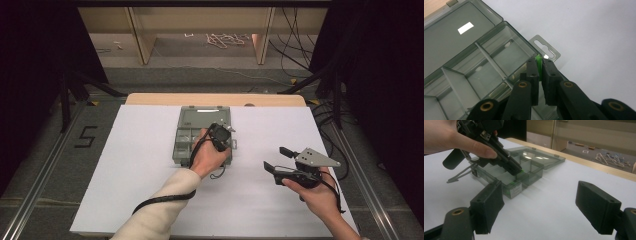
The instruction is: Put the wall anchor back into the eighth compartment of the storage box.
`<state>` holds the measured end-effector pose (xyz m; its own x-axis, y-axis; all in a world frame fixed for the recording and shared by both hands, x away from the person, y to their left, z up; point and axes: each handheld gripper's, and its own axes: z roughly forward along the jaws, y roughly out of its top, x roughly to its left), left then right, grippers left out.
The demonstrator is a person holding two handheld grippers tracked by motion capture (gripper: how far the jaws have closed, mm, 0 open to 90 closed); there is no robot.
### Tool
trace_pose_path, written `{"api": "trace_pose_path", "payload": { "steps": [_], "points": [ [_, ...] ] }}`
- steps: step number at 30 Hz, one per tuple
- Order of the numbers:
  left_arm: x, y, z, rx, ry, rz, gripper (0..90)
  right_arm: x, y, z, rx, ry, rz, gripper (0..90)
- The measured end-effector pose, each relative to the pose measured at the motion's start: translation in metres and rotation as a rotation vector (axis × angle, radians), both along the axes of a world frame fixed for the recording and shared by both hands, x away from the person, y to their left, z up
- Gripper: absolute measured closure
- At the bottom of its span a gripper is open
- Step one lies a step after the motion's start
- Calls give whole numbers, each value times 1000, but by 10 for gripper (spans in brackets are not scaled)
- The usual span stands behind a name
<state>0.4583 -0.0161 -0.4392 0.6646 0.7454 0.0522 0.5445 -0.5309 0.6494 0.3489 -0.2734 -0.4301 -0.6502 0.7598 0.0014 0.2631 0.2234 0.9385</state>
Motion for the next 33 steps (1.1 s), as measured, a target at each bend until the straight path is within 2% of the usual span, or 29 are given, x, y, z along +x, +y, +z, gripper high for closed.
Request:
{"api": "trace_pose_path", "payload": {
  "steps": [2,3,4,6,7,10,11,12,15,17,20,23,24,25,26,27,28,29,30,31,32,33],
  "points": [
    [0,0,1,1,15,3,837,0,0,0,-1,-2,1,225],
    [0,0,-1,-15,1,11,827,0,0,0,0,-4,0,225],
    [0,1,0,-14,16,5,805,1,0,0,-3,-16,0,225],
    [-2,2,0,-23,11,12,759,0,0,0,-1,-2,1,225],
    [-3,3,0,-34,2,11,739,0,0,0,-1,-1,0,225],
    [-8,8,2,-81,-25,3,603,0,0,0,1,3,2,225],
    [-10,11,4,-95,-33,-5,574,1,-1,0,-5,-15,1,224],
    [-12,13,4,-104,-57,-12,524,1,-1,0,-4,-14,2,224],
    [-18,22,9,-79,-114,-65,415,1,-1,0,-5,-13,2,224],
    [-24,27,10,-109,-135,-47,343,2,-1,0,-2,-15,6,224],
    [-29,38,12,-129,-154,-34,226,2,0,-1,1,-16,4,223],
    [-35,51,14,-152,-168,-14,205,2,-1,-1,-2,-12,4,223],
    [-36,56,15,-142,-167,-26,205,1,-2,0,-15,-3,-5,223],
    [-40,61,15,-149,-174,-3,204,2,-1,-1,-1,-12,4,223],
    [-40,65,15,-146,-180,-14,203,2,-1,-1,-2,-12,4,223],
    [-43,70,14,-157,-184,0,202,2,-1,-1,-1,-12,3,223],
    [-44,75,14,-140,-180,-10,202,1,-1,0,-9,-6,-2,223],
    [-46,80,13,-144,-185,-8,201,0,-2,1,-23,14,-3,223],
    [-49,85,12,-162,-183,7,201,-1,-2,1,-21,27,-3,223],
    [-51,91,12,-154,-181,1,201,1,0,-1,12,6,5,222],
    [-53,95,11,-162,-178,15,201,-1,-2,1,-22,26,-3,222],
    [-55,103,10,-159,-188,11,202,-1,-2,1,-21,27,-3,223]
  ]
}}
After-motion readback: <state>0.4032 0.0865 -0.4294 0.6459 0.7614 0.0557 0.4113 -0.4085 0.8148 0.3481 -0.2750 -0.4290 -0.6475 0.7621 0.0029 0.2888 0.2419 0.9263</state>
